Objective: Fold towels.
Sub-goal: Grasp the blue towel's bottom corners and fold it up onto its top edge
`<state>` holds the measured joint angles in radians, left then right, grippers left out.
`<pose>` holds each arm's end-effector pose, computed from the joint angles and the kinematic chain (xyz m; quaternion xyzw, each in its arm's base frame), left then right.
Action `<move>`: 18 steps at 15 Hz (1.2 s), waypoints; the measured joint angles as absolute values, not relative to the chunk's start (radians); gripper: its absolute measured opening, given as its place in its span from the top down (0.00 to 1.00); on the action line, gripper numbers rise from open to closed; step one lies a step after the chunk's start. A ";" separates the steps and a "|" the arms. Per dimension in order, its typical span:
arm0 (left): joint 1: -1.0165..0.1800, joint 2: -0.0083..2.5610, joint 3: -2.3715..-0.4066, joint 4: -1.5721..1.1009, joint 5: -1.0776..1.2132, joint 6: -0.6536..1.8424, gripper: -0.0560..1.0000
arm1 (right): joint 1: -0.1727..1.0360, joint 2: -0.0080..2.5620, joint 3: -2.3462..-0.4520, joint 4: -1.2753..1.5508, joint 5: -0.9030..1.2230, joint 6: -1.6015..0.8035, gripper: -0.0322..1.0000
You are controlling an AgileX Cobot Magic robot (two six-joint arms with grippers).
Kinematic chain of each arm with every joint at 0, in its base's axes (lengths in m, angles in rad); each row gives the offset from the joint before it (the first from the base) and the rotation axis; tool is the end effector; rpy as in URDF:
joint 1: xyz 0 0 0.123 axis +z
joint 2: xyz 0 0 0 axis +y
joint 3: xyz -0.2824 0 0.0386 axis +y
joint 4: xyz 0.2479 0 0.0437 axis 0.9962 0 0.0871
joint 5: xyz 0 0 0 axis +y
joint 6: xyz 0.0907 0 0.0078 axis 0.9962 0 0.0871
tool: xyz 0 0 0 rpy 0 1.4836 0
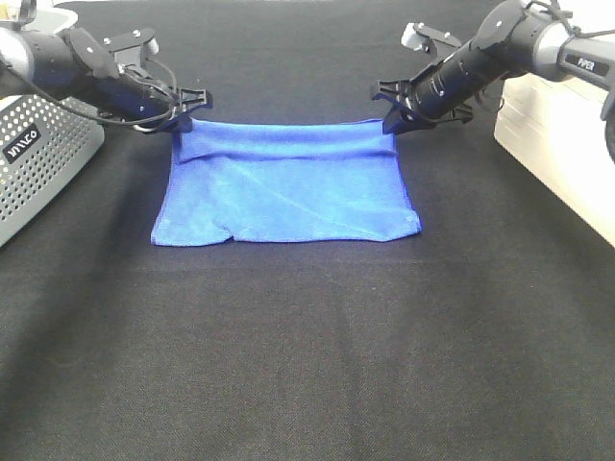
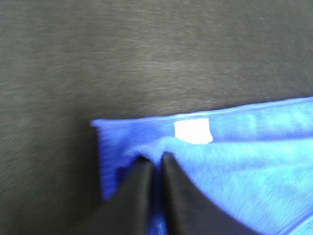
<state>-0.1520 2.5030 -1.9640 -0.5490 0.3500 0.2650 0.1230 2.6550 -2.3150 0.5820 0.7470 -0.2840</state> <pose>0.5413 -0.0995 0.1092 -0.0121 0.9146 -0.1610 0.3707 0.5591 0.1034 0.1127 -0.0417 0.9299 0.2238 0.2887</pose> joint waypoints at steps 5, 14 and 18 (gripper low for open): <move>-0.151 2.467 -1.967 -0.498 0.528 0.268 0.29 | 0.123 2.591 -2.316 0.530 0.892 -0.282 0.14; -0.151 2.427 -1.942 -0.476 1.009 0.086 0.30 | 0.123 2.495 -2.200 0.516 1.207 -0.156 0.19; -0.152 2.214 -1.621 -0.468 0.810 0.066 0.31 | 0.113 2.330 -1.869 0.493 1.123 -0.189 0.21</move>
<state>-0.1520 2.2140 -1.6210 -0.4680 0.8100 0.0660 0.1130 2.3300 -1.8690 0.4930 1.1230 -0.1890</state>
